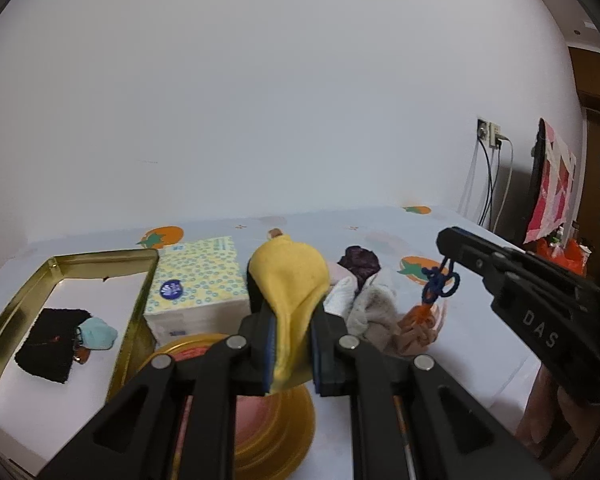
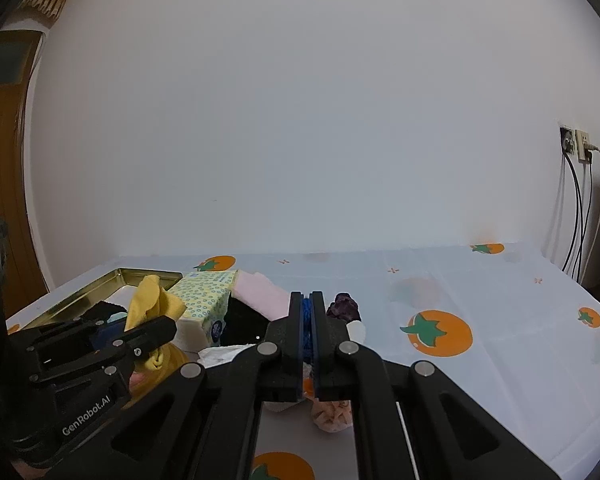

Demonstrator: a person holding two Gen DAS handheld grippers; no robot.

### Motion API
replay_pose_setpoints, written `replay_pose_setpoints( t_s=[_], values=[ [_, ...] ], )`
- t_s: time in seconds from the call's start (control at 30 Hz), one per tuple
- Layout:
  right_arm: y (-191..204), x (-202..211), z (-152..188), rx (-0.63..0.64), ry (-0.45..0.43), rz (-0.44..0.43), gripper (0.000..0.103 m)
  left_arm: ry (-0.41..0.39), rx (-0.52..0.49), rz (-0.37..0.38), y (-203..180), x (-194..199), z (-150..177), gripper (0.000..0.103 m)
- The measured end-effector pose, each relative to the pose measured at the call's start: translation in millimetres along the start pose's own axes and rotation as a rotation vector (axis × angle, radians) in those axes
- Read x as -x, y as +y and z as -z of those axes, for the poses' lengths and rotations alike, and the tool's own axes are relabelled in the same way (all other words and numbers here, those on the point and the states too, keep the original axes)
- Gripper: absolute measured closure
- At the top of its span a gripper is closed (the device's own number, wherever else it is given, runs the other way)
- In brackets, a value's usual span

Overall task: Organize soft objects
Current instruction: 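Lift the yellow cloth with left tool while right lifts blue cord charm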

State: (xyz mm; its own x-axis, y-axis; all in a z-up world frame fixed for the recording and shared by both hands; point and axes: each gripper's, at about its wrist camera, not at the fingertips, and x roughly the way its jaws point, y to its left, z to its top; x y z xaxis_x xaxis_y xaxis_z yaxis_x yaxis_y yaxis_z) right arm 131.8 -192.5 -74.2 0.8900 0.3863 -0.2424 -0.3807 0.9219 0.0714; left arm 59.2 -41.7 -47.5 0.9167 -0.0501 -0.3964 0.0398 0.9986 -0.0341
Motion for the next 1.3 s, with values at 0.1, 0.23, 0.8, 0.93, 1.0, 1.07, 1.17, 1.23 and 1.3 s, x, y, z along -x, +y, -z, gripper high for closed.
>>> replay_pose_setpoints(
  t_s=[0.1,0.23,0.8,0.93,1.0,1.07,1.17,1.23,1.3],
  values=[
    [3,-1,1,0.011,-0.001,-0.003,0.100,0.002,0.008,-0.005,5,1,0,0.092],
    [7,-1,2,0.025,-0.004,-0.009,0.100,0.001,0.015,-0.009,9,2,1,0.092],
    [29,-8,3,0.065,-0.004,-0.036,0.100,-0.003,0.038,-0.028,25,7,3,0.092],
    [34,-11,3,0.071,-0.002,-0.041,0.100,-0.005,0.037,-0.037,29,8,3,0.092],
    [37,-12,3,0.074,-0.002,-0.045,0.100,-0.001,0.041,-0.038,31,8,3,0.092],
    [39,-14,4,0.076,0.000,-0.049,0.100,0.005,0.047,-0.038,34,7,4,0.092],
    [43,-16,4,0.077,0.001,-0.056,0.100,0.008,0.051,-0.039,37,8,4,0.092],
    [46,-16,5,0.082,0.002,-0.058,0.100,0.006,0.051,-0.041,39,9,5,0.092],
    [49,-17,5,0.086,0.002,-0.063,0.099,0.004,0.049,-0.044,40,10,5,0.092]
  ],
)
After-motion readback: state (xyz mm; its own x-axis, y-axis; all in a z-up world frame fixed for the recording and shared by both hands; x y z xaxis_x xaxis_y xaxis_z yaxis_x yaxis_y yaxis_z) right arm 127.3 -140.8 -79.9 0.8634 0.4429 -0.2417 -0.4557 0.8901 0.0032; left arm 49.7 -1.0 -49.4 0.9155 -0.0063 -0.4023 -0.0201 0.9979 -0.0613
